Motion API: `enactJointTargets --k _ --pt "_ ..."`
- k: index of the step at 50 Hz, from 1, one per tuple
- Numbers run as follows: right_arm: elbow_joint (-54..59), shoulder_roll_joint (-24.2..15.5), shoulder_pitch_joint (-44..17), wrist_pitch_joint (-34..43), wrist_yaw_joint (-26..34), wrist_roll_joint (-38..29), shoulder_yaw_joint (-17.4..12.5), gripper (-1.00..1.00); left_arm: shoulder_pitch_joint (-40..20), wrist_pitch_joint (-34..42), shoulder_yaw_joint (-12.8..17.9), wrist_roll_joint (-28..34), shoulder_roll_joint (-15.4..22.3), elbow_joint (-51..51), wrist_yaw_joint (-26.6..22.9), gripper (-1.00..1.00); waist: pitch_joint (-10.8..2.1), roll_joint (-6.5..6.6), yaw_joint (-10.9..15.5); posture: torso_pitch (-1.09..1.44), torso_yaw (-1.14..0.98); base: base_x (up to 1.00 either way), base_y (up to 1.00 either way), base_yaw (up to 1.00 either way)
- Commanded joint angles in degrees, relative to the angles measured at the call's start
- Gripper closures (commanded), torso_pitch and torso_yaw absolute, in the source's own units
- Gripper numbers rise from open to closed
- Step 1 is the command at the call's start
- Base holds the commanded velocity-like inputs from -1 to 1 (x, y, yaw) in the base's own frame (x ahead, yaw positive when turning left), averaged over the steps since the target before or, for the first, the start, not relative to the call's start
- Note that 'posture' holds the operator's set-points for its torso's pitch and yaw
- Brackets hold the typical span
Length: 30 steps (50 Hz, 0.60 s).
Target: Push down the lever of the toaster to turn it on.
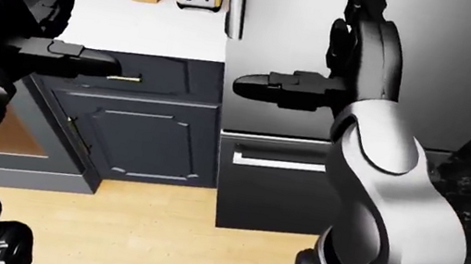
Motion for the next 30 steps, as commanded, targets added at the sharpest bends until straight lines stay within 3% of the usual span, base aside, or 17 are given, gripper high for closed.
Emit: enactJointTargets --k 1,3,5,6,7,10,13,15,16,17,18,19,20,23,28,30 --pt "-0.6 -0.5 -1.3 -2.0 -0.5 -0.1 -0.5 -1.00 -1.6 -1.8 0.3 -0.3 0.5 -1.0 0.1 -1.00 -0.92 0.06 -0.2 0.00 0.00 0.00 0.39 0.00" --pt "-0.5 -0.5 -1.0 -2.5 -0.6 0.0 -0.3 -1.00 -1.4 -1.9 0.1 -0.4 0.4 -1.1 0.3 -1.00 -0.91 -1.40 -0.3 0.00 0.00 0.00 0.38 0.00" --pt "-0.6 -0.6 -1.0 -2.3 -0.7 0.2 -0.3 -1.00 -1.2 -2.3 0.0 -0.4 0.4 -1.0 0.2 -1.00 -1.81 -4.42 -0.2 0.00 0.00 0.00 0.38 0.00" --pt "-0.5 -0.7 -0.7 -2.7 -0.7 0.2 -0.3 -1.00 -1.1 -2.2 -0.1 -0.4 0.4 -1.2 0.3 -1.00 -1.33 -2.43 -0.6 0.00 0.00 0.00 0.38 0.00" --pt "-0.5 -0.7 -0.7 -2.8 -0.7 0.3 -0.4 -1.00 -1.1 -2.3 -0.2 -0.3 0.3 -1.1 0.4 -1.00 -1.75 -3.39 0.0 0.00 0.00 0.00 0.38 0.00" --pt "-0.1 -0.8 -0.1 -3.7 -0.7 0.5 -0.3 -1.00 -0.7 -2.8 -0.4 -0.2 0.3 -1.0 0.2 -1.00 -2.53 -3.11 0.4 0.00 0.00 0.00 0.39 0.00" --pt "-0.1 -0.8 -0.1 -3.9 -0.9 0.6 -0.1 -1.00 -0.5 -3.1 -0.4 -0.1 0.3 -0.9 0.1 -1.00 -1.45 -1.40 0.4 0.00 0.00 0.00 0.39 0.00" --pt "-0.1 -0.8 0.1 -4.0 -0.9 0.7 -0.1 -1.00 -0.6 -3.0 -0.4 -0.1 0.3 -0.9 0.1 -1.00 -1.23 0.66 0.1 0.00 0.00 0.00 0.38 0.00" --pt "-0.1 -0.9 0.1 -4.1 -0.9 0.7 0.0 -1.00 -0.6 -2.9 -0.4 -0.1 0.3 -0.9 0.1 -1.00 -1.44 2.23 -0.1 0.00 0.00 0.00 0.38 0.00" --pt "-0.2 -0.9 0.0 -3.9 -0.9 0.8 -0.1 -1.00 -0.5 -2.8 -0.3 -0.1 0.3 -1.1 0.1 -1.00 -2.14 4.81 -0.2 0.00 0.00 0.00 0.38 0.00" --pt "-0.3 -0.9 -0.1 -3.6 -1.0 0.9 -0.2 -1.00 -0.5 -2.7 -0.3 -0.1 0.3 -1.2 0.1 -1.00 -2.88 5.03 -0.5 0.00 0.00 0.00 0.38 0.00" --pt "-0.5 -0.9 -0.2 -3.4 -1.0 1.0 -0.2 -1.00 -0.6 -2.6 -0.3 -0.1 0.3 -1.2 0.1 -1.00 -1.63 4.15 0.1 0.00 0.00 0.00 0.38 0.00" --pt "-0.6 -0.9 -0.3 -3.1 -1.1 1.1 -0.2 -1.00 -0.8 -2.3 -0.2 -0.2 0.3 -1.4 0.2 -1.00 -1.18 4.02 0.0 0.00 0.00 0.00 0.39 0.00" --pt "-0.4 -0.9 -0.2 -3.4 -1.2 1.1 -0.1 -1.00 -0.9 -2.2 -0.1 -0.3 0.4 -1.3 0.2 -1.00 -1.43 1.80 0.0 0.00 0.00 0.00 0.39 0.00" --pt "0.0 -1.0 -0.1 -3.8 -1.2 1.2 0.0 -1.00 -0.7 -2.9 -0.1 -0.2 0.6 -0.8 0.0 -1.00 -1.00 -0.67 -0.1 0.00 0.00 0.00 0.38 0.00" --pt "0.0 -1.0 -0.2 -3.8 -1.2 1.2 -0.1 -1.00 -0.8 -2.9 0.0 -0.2 0.6 -0.7 0.0 -1.00 -1.11 -2.42 0.0 0.00 0.00 0.00 0.38 0.00"
